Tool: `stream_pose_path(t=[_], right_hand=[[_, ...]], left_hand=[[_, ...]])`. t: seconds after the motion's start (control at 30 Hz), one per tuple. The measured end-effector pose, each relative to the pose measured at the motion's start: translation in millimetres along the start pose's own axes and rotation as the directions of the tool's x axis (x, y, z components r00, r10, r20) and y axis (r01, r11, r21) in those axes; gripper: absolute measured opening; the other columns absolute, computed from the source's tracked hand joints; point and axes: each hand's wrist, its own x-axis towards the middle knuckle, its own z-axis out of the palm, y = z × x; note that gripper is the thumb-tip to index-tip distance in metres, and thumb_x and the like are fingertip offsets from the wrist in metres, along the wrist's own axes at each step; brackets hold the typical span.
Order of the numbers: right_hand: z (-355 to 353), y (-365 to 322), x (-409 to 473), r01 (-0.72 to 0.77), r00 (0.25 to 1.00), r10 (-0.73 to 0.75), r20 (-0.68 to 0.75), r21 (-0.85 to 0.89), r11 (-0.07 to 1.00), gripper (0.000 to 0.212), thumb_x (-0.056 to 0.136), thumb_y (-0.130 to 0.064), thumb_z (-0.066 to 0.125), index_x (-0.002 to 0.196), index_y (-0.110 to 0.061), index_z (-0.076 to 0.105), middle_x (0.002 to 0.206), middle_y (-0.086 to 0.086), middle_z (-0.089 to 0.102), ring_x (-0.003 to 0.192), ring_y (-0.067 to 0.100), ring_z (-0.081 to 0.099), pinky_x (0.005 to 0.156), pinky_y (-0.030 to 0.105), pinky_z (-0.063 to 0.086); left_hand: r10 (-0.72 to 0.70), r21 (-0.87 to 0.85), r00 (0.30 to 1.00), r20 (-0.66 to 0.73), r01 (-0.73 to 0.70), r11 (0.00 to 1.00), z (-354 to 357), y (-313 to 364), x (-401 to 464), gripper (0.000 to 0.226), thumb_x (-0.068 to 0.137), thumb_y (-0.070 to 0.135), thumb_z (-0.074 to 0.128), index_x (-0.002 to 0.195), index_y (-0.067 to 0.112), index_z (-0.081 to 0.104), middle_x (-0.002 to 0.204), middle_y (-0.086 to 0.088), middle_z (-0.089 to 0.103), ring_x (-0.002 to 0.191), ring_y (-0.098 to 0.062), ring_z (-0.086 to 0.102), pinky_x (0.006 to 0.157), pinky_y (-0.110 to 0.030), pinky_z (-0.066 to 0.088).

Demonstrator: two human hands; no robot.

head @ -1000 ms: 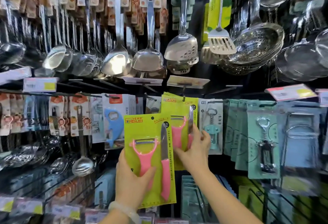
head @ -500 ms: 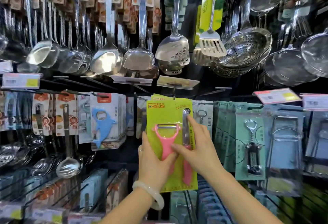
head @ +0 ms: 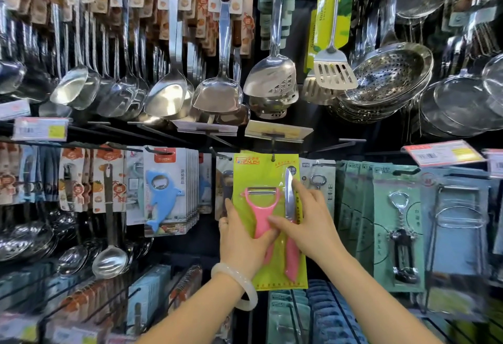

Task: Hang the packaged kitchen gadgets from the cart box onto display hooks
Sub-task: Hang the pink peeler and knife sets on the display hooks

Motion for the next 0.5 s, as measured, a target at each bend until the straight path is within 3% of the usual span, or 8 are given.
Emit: stream_pose_path(t=[0.17,0.27,0.37,0.5], right_hand=[[9,6,7,-0.030,0.999,0.030,-0.013,0.001,1.000,0.089,0.077,-0.038,0.073,0.147,-0.026,0.020,0.117,-0.009,0.028,0.105,0.006,0.039,0.087,0.018,0.031],[14,6,7,-0.053,0.998,0.053,-0.019,-0.017,0.998,0.088,0.079,-0.037,0.071,0.147,-0.030,0.016,0.123,-0.005,0.027,0.107,0.012,0.049,0.080,0.012,0.029],[21,10,6,-0.031,0.998,0.030,-0.055,-0.021,0.999,0.090,0.078,-0.038,0.071,0.148,-0.031,0.015,0.117,-0.006,0.028,0.079,-0.002,0.048,0.070,0.007,0.031],[25,10,5,-0.041,0.997,0.040,-0.070,-0.017,0.999,0.090,0.078,-0.039,0.071,0.148,-0.031,0.014,0.117,-0.006,0.027,0.078,-0.008,0.044,0.081,0.016,0.036]], left_hand=[[-0.030,0.079,0.999,-0.010,0.031,0.996,1,-3,9,0.115,0.073,0.040,0.075,0.149,0.018,-0.008,0.151,-0.014,0.017,0.139,-0.026,0.025,0.108,-0.031,0.028],[-0.033,0.178,0.999,-0.002,0.033,0.984,2,-7,15,0.110,0.077,0.042,0.070,0.148,0.017,-0.009,0.146,-0.016,0.020,0.135,-0.028,0.028,0.104,-0.029,0.031],[-0.044,0.249,0.999,0.005,0.041,0.968,2,-9,16,0.108,0.078,0.046,0.067,0.148,0.018,-0.011,0.145,-0.017,0.021,0.133,-0.030,0.029,0.102,-0.033,0.033],[-0.038,0.343,0.999,-0.010,0.039,0.939,0,-12,17,0.109,0.077,0.054,0.064,0.148,0.018,-0.010,0.139,-0.016,0.027,0.127,-0.031,0.035,0.098,-0.037,0.038]])
